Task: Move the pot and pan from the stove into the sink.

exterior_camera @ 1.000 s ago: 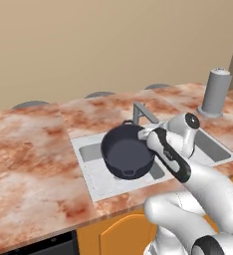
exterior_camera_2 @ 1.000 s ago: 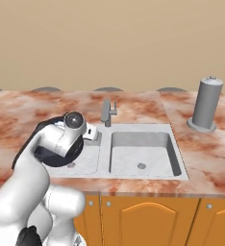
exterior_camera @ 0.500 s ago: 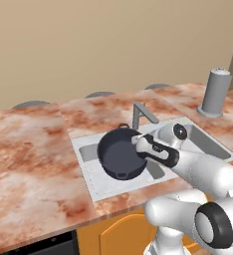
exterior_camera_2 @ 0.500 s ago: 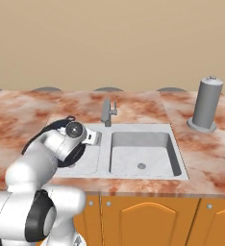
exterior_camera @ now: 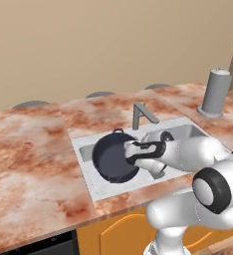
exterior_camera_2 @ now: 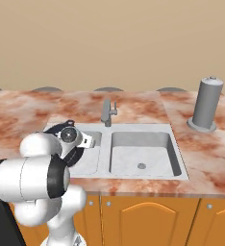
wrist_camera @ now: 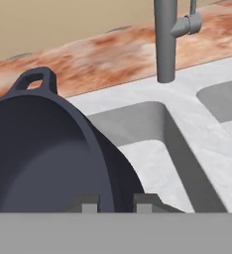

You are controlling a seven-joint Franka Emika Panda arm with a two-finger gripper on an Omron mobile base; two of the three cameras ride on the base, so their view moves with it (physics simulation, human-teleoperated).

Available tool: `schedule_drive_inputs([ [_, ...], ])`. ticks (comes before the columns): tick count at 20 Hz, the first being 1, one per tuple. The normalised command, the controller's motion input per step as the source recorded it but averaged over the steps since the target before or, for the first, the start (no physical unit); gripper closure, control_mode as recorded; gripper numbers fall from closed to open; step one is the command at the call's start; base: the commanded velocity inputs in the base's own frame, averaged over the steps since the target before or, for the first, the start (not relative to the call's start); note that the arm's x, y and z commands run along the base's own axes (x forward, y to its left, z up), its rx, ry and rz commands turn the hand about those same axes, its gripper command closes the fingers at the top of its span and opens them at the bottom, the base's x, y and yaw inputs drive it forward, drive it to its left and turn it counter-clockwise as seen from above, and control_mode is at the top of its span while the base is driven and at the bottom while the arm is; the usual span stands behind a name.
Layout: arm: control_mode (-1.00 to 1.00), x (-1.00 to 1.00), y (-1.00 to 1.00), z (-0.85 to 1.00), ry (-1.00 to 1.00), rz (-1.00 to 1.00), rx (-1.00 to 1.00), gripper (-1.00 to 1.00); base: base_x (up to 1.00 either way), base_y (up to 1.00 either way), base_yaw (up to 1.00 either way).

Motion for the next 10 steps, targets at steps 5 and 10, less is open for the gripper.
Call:
schedule_drive_inputs([
  [5, -1.0, 0.09, 0.05, -0.38, -0.06, -0.06, -0.04, 1.0, 0.0, 0.0, 0.0],
  [10, -1.0, 0.09, 0.02, -0.38, -0.06, -0.05, -0.03, 1.0, 0.0, 0.0, 0.0],
])
